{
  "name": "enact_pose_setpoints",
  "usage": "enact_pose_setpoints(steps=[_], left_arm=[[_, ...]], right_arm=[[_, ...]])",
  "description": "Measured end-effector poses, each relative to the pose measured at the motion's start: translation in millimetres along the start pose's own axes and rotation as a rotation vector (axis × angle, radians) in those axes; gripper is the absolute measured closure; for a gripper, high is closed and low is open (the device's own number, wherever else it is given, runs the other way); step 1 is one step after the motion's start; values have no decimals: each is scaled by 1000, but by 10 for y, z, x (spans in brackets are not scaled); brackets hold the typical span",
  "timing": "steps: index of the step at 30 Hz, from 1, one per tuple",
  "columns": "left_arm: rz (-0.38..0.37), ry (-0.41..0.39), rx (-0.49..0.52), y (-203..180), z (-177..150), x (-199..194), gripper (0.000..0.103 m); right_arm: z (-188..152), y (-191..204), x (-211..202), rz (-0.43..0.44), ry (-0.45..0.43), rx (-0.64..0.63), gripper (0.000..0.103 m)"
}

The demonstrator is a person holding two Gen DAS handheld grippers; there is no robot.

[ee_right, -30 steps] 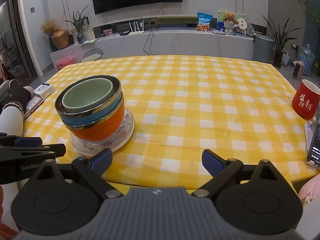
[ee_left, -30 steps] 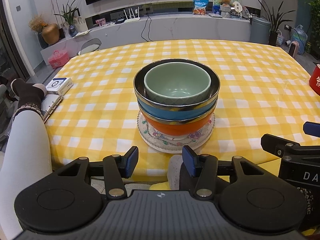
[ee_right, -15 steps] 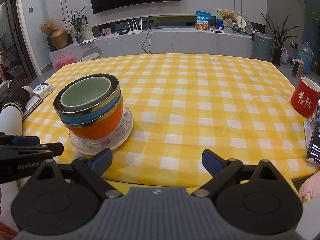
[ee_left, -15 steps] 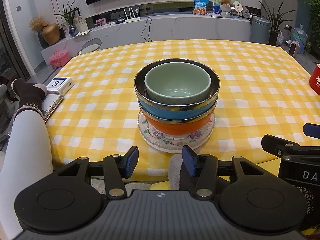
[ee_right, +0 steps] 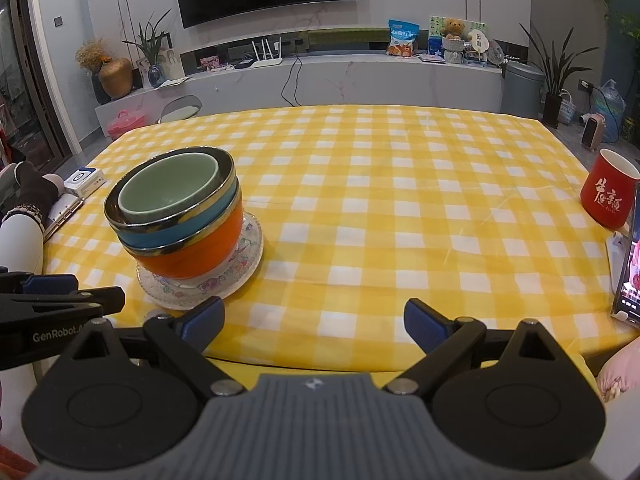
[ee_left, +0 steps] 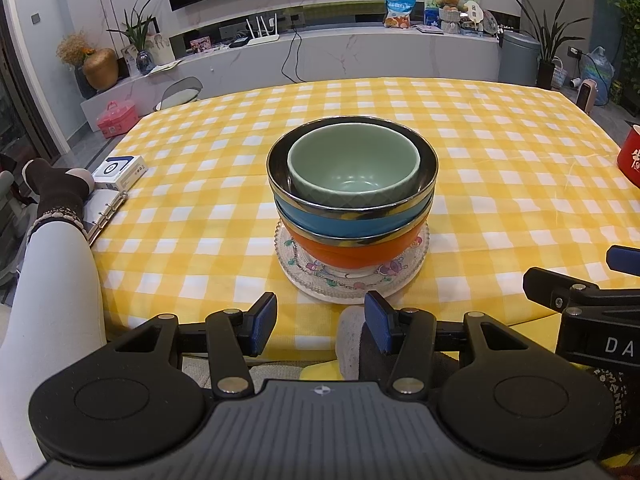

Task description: Organize plates and bowls

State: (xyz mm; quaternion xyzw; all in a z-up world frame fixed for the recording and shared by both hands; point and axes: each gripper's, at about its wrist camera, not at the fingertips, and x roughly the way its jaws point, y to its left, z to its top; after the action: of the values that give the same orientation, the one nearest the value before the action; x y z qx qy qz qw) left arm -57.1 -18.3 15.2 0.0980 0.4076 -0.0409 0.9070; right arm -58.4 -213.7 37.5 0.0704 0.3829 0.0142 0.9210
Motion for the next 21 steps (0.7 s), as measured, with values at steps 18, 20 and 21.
enact_pose_setpoints(steps=[18,20,21], left_arm=[[0,0,0,10,-4,-12,45],[0,0,0,10,-4,-10,45],[1,1,0,9,-3,-8,45]], right_arm=[[-8,-2,-5,-2,-2,1,8],[-8,-2,-5,-3,-2,1,8],[-9,-2,-5,-2,-3,1,8]])
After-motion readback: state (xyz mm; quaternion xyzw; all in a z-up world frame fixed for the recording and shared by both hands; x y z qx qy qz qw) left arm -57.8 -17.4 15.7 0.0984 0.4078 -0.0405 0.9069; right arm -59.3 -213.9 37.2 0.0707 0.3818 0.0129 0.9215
